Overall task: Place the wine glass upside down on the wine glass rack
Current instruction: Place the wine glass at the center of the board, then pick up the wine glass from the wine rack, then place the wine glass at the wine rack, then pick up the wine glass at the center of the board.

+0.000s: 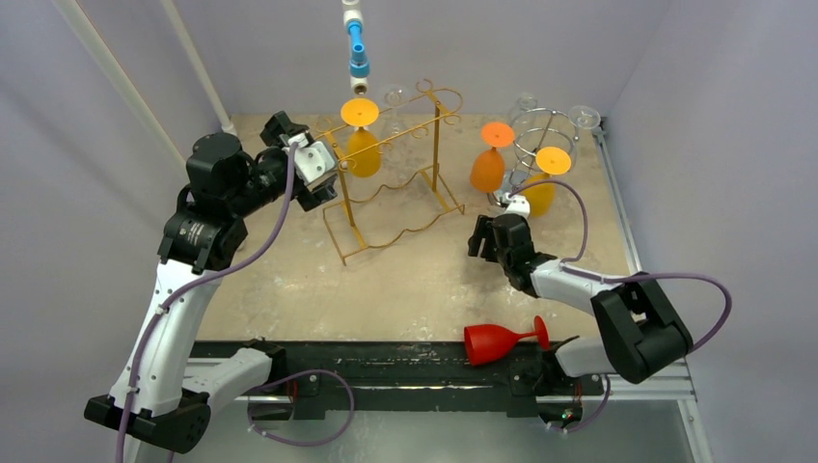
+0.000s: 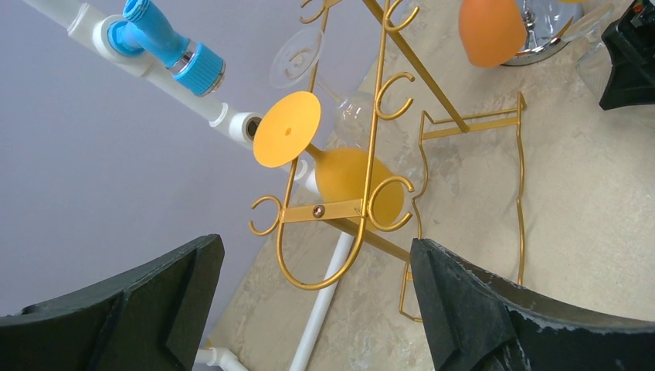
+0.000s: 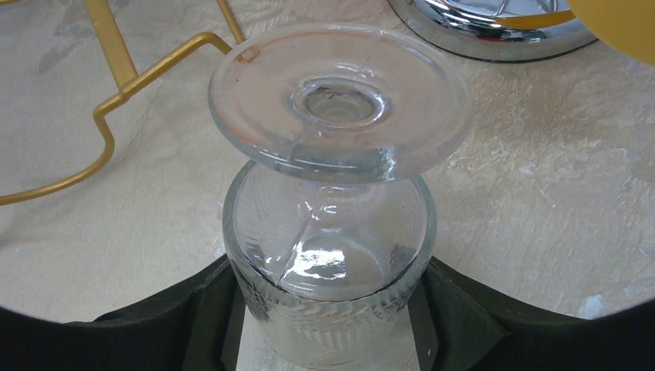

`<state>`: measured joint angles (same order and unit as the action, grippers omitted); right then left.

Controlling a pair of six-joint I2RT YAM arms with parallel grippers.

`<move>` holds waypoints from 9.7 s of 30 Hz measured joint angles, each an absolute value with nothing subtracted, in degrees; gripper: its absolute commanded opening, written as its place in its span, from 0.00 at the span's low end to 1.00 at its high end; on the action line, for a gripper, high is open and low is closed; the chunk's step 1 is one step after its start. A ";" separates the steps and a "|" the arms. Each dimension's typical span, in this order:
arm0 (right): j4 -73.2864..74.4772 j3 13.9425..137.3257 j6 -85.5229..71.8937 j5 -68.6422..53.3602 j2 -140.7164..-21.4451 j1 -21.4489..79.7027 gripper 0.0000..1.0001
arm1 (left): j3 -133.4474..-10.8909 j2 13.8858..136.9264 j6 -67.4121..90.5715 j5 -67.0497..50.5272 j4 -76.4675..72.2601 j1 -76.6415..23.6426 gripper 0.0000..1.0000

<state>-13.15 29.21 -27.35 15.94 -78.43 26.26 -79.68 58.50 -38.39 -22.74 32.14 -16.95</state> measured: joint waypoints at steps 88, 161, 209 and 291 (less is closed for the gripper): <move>-23.81 34.70 -4.73 26.55 -77.91 11.14 0.59 | -82.08 57.89 -34.92 -25.34 32.77 -16.95 0.94; 17.58 75.53 4.16 -19.79 -85.10 42.92 0.51 | -83.05 57.82 -35.09 -25.78 34.00 -16.95 0.93; 19.94 81.10 6.07 -23.44 -90.74 37.71 0.66 | -83.05 57.82 -35.09 -25.96 34.04 -16.95 0.93; 16.69 53.47 -54.76 18.11 -92.05 18.72 0.30 | -85.80 58.19 -33.45 -27.99 35.81 -16.95 0.96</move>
